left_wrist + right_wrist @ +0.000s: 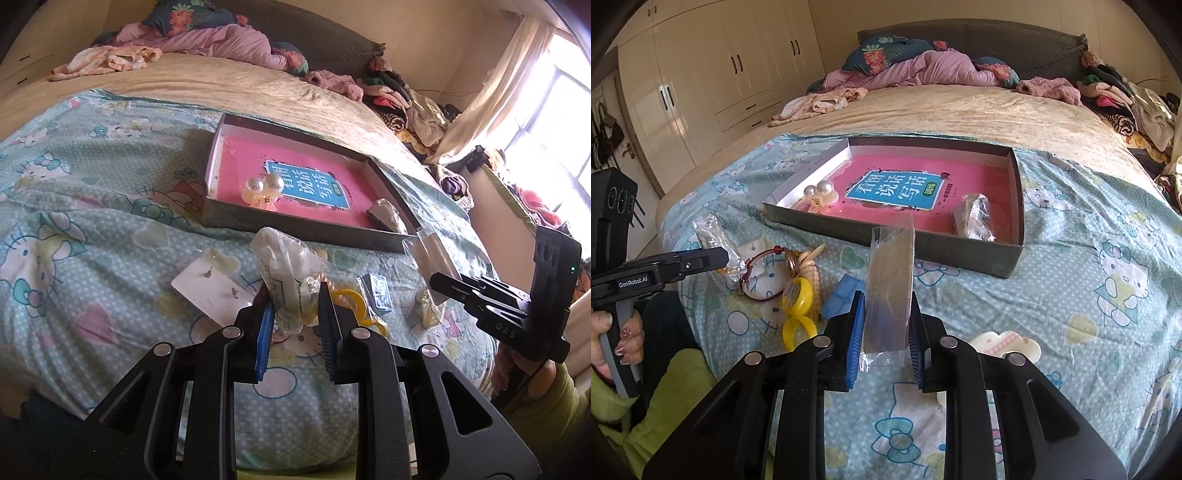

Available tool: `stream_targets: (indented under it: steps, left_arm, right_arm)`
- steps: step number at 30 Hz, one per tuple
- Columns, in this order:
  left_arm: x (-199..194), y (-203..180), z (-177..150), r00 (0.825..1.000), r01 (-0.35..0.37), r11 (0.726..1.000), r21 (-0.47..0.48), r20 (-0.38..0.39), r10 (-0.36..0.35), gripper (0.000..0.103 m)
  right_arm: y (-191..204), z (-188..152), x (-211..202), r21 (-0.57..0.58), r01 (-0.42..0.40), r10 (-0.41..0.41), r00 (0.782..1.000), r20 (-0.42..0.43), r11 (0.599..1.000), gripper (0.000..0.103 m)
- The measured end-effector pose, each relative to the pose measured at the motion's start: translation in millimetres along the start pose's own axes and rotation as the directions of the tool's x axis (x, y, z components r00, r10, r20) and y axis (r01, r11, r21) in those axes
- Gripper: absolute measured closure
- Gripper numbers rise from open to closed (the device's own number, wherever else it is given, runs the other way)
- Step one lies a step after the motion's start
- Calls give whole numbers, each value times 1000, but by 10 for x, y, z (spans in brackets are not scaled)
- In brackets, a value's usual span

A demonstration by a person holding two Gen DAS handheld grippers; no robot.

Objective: Organize jewelry
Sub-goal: 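Carry the bag with the left tool while the right tool carries the sleeve over the box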

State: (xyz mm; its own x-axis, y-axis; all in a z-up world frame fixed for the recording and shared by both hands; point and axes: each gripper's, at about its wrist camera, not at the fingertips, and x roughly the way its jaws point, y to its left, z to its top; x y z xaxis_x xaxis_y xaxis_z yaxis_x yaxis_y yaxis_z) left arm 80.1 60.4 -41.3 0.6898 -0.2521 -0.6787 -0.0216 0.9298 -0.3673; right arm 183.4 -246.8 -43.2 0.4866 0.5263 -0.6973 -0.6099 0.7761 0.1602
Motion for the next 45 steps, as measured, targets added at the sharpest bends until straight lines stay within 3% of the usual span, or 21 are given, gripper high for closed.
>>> stream_targets:
  steps: [21,34,45]
  left_arm:
    - [-51,243,309,996,-70,997,-35,48,72,88]
    - [141,143,600,996,-67,998,-17,66,68,88]
    - [369,-138,716,997,-53,997,51,61,50,88]
  right_arm:
    - [43,362,72,-23,-25,27,997,72,999,82]
    - [-97,558,118,-10,13,-12,993,116,1000,82]
    - [-320,701,80,22,71,-73,986,152,997,82]
